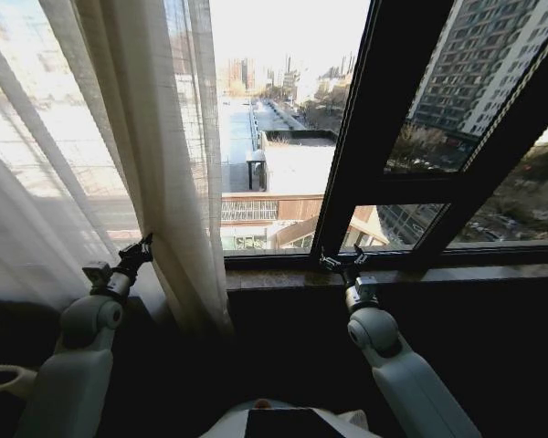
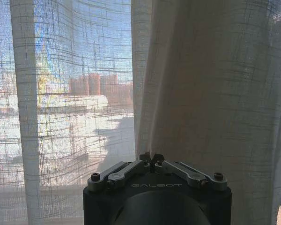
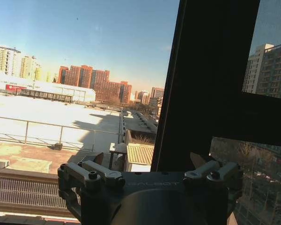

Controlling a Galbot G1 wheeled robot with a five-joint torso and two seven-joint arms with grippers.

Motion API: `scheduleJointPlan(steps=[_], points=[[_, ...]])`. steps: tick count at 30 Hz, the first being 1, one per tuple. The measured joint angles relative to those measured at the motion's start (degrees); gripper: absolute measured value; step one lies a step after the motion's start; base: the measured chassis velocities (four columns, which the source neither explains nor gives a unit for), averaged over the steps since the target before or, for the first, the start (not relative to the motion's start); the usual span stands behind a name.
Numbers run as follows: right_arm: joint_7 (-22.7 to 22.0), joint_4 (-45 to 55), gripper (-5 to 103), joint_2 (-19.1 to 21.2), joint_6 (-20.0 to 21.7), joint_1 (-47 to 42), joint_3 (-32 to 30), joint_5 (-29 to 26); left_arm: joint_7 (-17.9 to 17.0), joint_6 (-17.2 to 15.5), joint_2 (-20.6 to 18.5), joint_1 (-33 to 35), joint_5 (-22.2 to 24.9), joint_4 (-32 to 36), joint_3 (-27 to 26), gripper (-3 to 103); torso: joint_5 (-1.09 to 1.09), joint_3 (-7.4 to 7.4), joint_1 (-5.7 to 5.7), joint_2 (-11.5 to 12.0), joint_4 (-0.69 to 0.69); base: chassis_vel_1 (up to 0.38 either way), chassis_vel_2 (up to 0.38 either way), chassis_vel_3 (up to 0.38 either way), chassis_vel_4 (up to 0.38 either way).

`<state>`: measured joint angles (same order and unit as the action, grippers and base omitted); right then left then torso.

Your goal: Open the curtains by pulling them apart, changing their state from closed to fully open.

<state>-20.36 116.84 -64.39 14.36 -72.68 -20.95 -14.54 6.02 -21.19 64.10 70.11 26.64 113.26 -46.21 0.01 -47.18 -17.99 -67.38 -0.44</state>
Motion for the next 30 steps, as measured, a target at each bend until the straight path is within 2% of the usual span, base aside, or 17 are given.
scheduleJointPlan(steps=[21,28,30], points=[[-0.06,0.02,100,-0.44,-1.14,-0.37,0.51,0.21,-0.03,0.22,0.54,1.24,-0.10,0.80,-0.71,0,0.00,0.00,0.00,0.00,0.00,0.147,0.153,-0.154,-0.147],[0.11,-0.03,100,-0.50,-1.65,-0.35,0.75,-0.03,-0.14,0.18,0.59,0.92,-0.15,0.62,-0.30,0,-0.01,0.00,-0.01,0.00,0.01,0.037,0.037,-0.053,-0.035],[0.12,-0.14,100,-0.54,-1.68,-0.30,0.80,-0.04,-1.36,0.12,0.53,0.70,-0.07,0.36,-0.35,0,0.02,0.00,0.00,0.00,-0.01,0.000,0.000,0.000,0.000]])
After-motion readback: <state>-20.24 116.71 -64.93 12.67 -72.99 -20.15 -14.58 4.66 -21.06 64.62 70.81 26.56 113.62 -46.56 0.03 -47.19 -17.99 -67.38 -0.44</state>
